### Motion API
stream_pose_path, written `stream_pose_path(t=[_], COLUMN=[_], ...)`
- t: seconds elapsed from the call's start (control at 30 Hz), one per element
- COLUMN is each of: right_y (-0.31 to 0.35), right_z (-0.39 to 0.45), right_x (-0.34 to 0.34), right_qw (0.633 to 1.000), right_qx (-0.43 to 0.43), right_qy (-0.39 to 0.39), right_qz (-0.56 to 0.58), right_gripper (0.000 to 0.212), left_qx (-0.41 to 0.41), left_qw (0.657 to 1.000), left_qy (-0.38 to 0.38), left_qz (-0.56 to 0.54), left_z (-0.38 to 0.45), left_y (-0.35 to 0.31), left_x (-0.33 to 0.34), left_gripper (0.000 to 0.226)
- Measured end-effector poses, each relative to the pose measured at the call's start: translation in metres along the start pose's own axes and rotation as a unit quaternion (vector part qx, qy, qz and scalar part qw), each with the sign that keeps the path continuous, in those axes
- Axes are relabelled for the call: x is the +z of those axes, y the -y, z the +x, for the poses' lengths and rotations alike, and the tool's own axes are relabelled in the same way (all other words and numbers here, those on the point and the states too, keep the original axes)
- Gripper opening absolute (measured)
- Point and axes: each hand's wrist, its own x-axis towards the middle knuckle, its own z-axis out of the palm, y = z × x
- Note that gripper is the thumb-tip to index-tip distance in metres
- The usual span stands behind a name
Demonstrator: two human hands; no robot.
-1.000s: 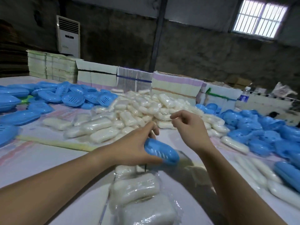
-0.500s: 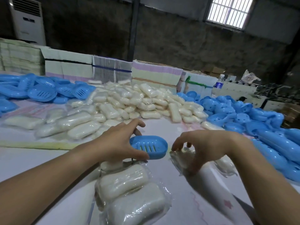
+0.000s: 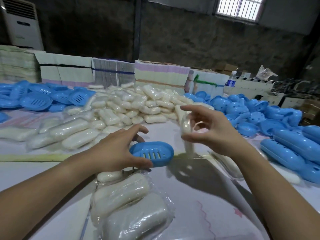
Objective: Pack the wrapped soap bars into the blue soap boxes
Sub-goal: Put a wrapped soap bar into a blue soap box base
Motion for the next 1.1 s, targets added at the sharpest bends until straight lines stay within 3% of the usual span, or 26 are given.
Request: stream_pose_path(t=[0.13,0.27,0.37,0.6,0.73,0.87,0.97,1.1], right_y=[0.006,0.005,-0.003,-0.016,-0.017,-0.013,-0.015,-0.021], right_z=[0.003,0.004,0.002,0.004,-0.002,-0.001,0.001,0.000], right_x=[0.016,0.036,0.049,0.047,0.048,0.052,0.042,0.028], right_qw=[0.983,0.966,0.973,0.986,0.991,0.991,0.981,0.987], right_qx=[-0.021,0.015,0.048,0.100,0.104,0.091,0.072,0.081], right_qy=[-0.109,-0.045,0.001,-0.010,0.077,0.100,0.181,0.139], right_qz=[0.146,0.255,0.226,0.133,0.019,0.013,-0.024,-0.002], right_gripper=[0.043,0.038,0.038,0.034,0.031,0.027,0.027,0.023], left_qx=[-0.001,-0.004,-0.004,-0.006,-0.006,-0.008,-0.007,-0.007], left_qw=[1.000,1.000,1.000,1.000,1.000,1.000,1.000,1.000], left_qy=[-0.001,0.000,-0.001,0.003,0.001,-0.002,-0.001,-0.001], left_qz=[0.005,0.008,0.007,0.001,0.005,-0.002,-0.002,0.004], left_z=[-0.001,0.000,0.000,0.000,0.000,0.001,0.001,0.001], left_y=[-0.001,0.000,0.001,0.001,0.001,0.002,0.002,0.003], left_x=[0.001,0.001,0.000,0.000,0.000,-0.001,0.000,0.000], left_gripper=[0.076,0.076,0.076,0.072,0.075,0.081,0.082,0.082])
